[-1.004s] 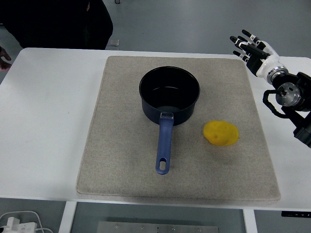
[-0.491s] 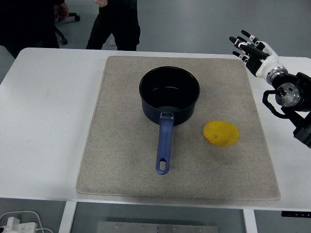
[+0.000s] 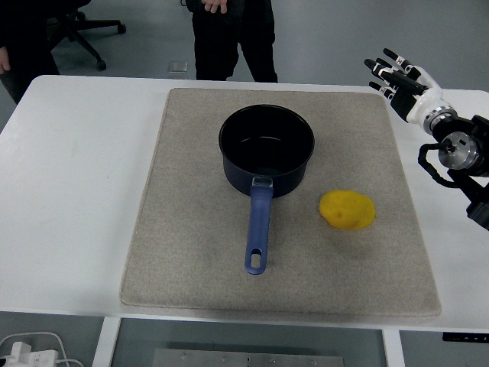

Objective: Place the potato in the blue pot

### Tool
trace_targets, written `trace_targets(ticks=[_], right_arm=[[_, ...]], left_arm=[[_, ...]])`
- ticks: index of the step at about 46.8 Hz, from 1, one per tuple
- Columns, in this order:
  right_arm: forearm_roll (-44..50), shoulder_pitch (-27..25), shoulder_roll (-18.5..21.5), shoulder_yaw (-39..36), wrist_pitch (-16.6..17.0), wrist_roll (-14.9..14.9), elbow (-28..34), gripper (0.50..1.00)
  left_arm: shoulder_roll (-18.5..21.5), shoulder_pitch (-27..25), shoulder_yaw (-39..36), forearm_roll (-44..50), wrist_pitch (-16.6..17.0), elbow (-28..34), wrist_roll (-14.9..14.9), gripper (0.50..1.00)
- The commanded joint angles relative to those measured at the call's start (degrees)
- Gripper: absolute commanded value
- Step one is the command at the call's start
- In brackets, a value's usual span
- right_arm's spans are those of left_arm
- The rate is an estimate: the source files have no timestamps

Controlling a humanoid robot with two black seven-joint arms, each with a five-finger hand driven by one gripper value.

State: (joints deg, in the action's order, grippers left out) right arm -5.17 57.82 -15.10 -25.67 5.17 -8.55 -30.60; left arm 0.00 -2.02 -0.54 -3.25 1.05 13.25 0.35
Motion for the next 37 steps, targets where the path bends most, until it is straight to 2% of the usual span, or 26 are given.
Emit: trace_targets(ticks=[1, 6, 14, 23, 31, 37], right_arm=[[0.1, -0.8, -1.3, 0.0, 2.6, -0.1, 0.0, 0.932], [0.7, -1.2, -3.4, 0.2, 5.5, -0.2, 0.0, 0.932], [4.9, -2.4, -7.7, 0.1, 13.8, -0.6, 0.0, 0.932], [10.5, -4.8, -12.5, 0.2, 21.4, -1.5, -0.8, 0.932], [20.8, -7.0, -15.3, 0.2, 27.0, -6.7, -0.9, 0.930], [29.3, -7.7, -16.9, 0.3, 29.1, -12.0, -1.1, 0.930]], left_arm=[[0.0, 0.0, 0.1, 0.0, -0.1, 0.1, 0.0, 0.996], [0.0, 0.0, 0.1, 0.1, -0.1, 0.0, 0.0, 0.996], [0.0, 0.0, -0.1, 0.2, 0.0, -0.1, 0.0, 0.996], [0.0, -0.1, -0.1, 0.1, -0.1, -0.1, 0.0, 0.996], [0.0, -0.1, -0.1, 0.1, -0.1, -0.1, 0.0, 0.996], [0.0, -0.1, -0.1, 0.1, -0.1, -0.1, 0.0, 0.996]])
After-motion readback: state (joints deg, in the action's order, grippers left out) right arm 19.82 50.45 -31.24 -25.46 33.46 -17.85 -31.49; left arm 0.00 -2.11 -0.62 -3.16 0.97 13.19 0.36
